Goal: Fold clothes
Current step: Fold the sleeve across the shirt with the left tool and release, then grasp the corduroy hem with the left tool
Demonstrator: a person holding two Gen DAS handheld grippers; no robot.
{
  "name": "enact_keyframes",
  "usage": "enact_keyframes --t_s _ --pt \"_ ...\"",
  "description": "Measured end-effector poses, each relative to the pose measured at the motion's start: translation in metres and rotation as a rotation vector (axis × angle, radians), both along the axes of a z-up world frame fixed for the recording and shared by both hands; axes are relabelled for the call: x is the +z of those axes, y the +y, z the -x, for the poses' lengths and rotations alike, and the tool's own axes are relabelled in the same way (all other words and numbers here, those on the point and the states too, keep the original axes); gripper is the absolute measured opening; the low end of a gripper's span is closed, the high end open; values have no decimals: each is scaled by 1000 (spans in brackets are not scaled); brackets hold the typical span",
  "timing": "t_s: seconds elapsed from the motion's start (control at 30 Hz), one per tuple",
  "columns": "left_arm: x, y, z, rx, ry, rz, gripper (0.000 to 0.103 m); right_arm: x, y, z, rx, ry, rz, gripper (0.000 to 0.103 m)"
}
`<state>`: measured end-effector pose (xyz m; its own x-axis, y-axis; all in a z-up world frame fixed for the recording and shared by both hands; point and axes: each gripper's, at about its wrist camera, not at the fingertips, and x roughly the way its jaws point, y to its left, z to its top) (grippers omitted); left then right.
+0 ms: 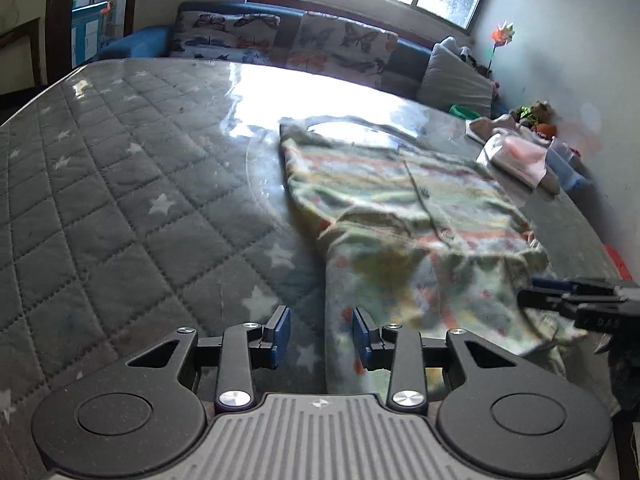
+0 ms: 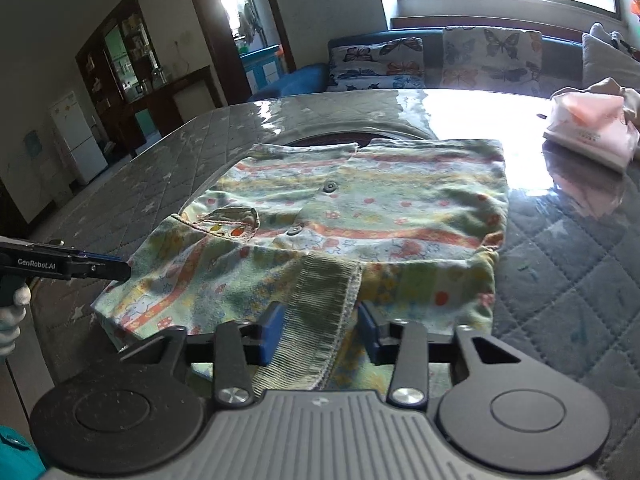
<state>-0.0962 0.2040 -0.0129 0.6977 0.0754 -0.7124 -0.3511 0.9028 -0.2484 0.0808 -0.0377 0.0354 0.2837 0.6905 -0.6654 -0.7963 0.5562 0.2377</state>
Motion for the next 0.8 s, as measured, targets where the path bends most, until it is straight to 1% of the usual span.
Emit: enact_keyframes --t_s 0.07,0.13,0.2,0.37,0.4,0.43,0.53,0.63,0.7,0.73,0.8 --pt "7 0 -7 -13 -26 -17 37 1 2 1 -3 -13 10 29" --pt "9 3 -18 -13 -36 -26 41 2 3 0 -3 -16 15 28" --pt "8 7 -30 -11 -38 -25 41 2 4 0 -9 -20 19 24" --pt "-6 17 -51 -16 -13 18 39 3 5 1 -5 -37 29 23" --pt "-7 17 -51 -15 -14 25 34 3 6 2 -5 -41 30 22" --pt "-8 17 -51 -14 -15 32 16 3 6 2 -7 -45 30 19" --pt "-11 17 -49 -3 -16 45 9 6 8 5 -5 -74 35 17" --pt "-11 19 -46 22 -10 43 9 9 11 9 12 -121 39 17" --pt "-11 20 -43 39 -7 42 11 6 14 8 17 -115 54 17" --pt "-12 21 -42 48 -5 41 14 3 15 6 18 -108 62 17" --pt "-5 18 -42 53 -12 14 15 4 15 7 21 -120 67 17"
